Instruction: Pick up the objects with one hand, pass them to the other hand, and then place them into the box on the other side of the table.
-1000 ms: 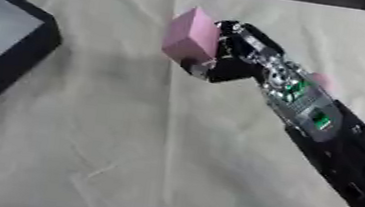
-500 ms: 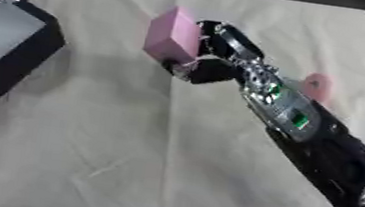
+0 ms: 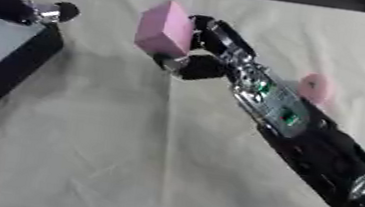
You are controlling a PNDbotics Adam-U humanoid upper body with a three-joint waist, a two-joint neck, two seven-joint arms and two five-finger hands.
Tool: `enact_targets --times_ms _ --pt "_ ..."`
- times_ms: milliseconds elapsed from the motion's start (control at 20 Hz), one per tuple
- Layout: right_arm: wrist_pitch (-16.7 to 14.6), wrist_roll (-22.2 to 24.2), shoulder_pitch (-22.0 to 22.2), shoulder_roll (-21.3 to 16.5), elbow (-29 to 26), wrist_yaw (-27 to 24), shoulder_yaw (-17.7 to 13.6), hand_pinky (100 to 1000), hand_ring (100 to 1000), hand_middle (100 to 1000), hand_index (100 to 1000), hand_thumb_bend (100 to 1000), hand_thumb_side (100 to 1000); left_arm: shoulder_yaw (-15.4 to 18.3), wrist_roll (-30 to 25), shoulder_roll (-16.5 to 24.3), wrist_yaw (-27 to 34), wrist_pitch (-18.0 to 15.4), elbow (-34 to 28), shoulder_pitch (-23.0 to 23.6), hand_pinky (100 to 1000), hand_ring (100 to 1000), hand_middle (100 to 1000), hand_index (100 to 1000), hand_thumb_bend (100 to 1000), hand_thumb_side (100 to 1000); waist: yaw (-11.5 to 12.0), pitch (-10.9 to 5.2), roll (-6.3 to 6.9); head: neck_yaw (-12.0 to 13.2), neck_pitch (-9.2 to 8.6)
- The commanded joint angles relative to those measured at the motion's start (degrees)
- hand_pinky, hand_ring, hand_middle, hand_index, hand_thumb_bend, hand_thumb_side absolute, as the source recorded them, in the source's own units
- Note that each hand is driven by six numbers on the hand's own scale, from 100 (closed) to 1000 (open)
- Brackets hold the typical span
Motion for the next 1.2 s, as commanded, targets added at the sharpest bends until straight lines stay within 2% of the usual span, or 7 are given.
enact_targets --times_ms 50,500,1200 --pt "-1.0 -1.0 -1.2 0.0 -0.1 -0.8 0.0 791 611 616 556 321 100 -0.4 -0.1 -0.2 -1.2 0.0 0.3 -1.8 812 760 769 851 505 567 0.1 -2.39 0.94 -0.2 -0.14" --pt "-2.0 -0.5 -1.3 0.7 -0.1 0.7 0.9 792 612 615 555 325 100 -2.7 1.7 -3.7 -6.2 -0.5 2.9 -3.7 833 783 793 865 597 492 0.4 -2.32 0.88 -0.1 -0.14" --pt "-2.8 1.3 -2.0 1.2 -1.7 2.1 1.9 790 612 615 555 332 100 -4.5 1.5 -8.5 -14.1 -4.6 7.0 -6.1 840 804 811 867 669 417 0.4 -2.14 0.89 0.5 -0.14"
